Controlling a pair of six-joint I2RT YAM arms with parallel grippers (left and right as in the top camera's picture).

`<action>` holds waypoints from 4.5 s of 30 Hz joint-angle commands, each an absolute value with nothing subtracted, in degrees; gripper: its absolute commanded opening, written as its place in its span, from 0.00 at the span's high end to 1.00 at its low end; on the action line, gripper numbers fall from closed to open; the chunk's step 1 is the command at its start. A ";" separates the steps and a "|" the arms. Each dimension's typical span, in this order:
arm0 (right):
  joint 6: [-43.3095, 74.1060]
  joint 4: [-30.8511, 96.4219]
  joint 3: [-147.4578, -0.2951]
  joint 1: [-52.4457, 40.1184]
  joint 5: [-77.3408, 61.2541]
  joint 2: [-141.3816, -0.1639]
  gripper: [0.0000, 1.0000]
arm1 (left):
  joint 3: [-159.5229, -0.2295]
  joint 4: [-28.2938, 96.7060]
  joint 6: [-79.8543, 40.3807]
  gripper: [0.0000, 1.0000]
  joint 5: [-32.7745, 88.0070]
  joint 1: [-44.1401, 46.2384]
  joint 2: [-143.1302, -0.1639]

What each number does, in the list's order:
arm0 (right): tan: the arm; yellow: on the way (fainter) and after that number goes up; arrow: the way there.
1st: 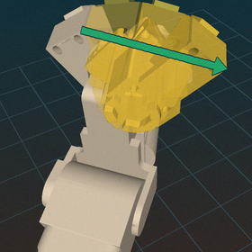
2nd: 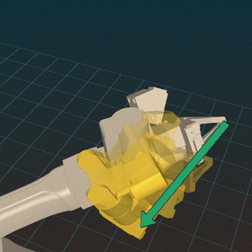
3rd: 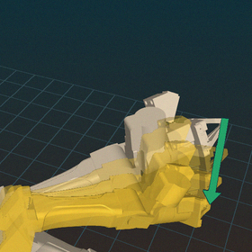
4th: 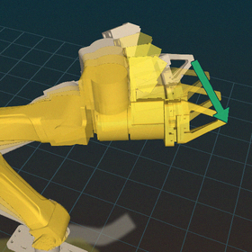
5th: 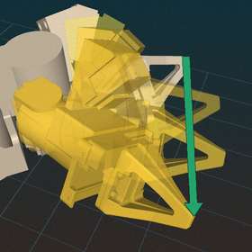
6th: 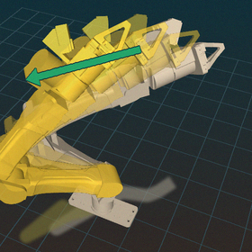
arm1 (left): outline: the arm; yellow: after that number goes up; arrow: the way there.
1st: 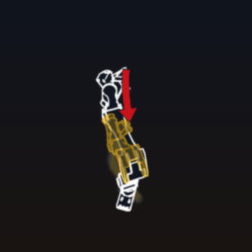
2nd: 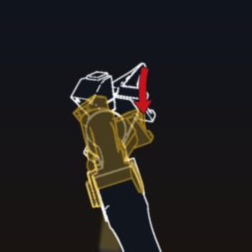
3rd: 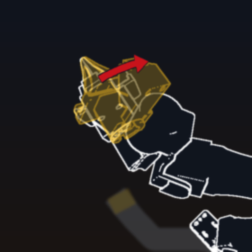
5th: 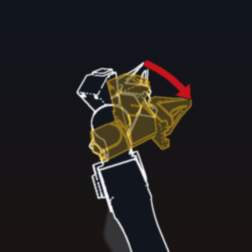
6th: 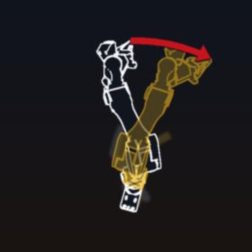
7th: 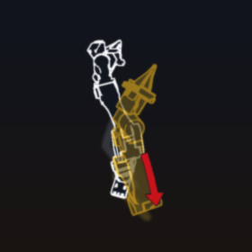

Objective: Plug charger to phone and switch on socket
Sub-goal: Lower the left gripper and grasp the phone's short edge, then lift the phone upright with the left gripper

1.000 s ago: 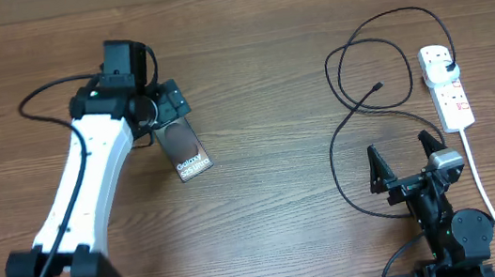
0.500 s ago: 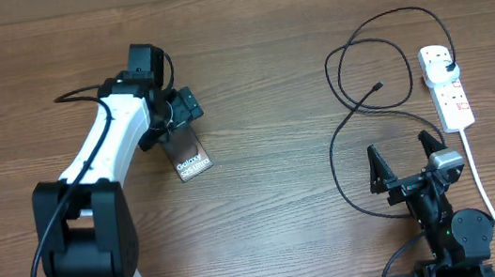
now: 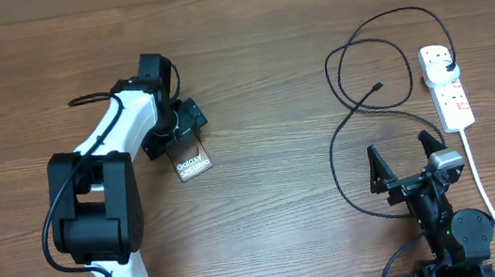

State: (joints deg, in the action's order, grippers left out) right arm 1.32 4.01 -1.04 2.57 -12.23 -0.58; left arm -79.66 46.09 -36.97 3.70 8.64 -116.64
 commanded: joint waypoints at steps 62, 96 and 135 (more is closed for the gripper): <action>1.48 3.73 -0.47 2.26 -12.53 -0.23 0.00 | -87.02 57.63 -33.34 0.30 3.88 9.41 -126.93; 1.48 3.73 -0.47 2.26 -12.51 -0.23 0.00 | -107.87 82.13 -27.57 0.33 8.84 10.98 -126.74; 1.48 3.73 -0.47 2.26 -12.51 -0.23 0.00 | -111.50 96.88 -13.69 0.41 40.56 13.89 -126.74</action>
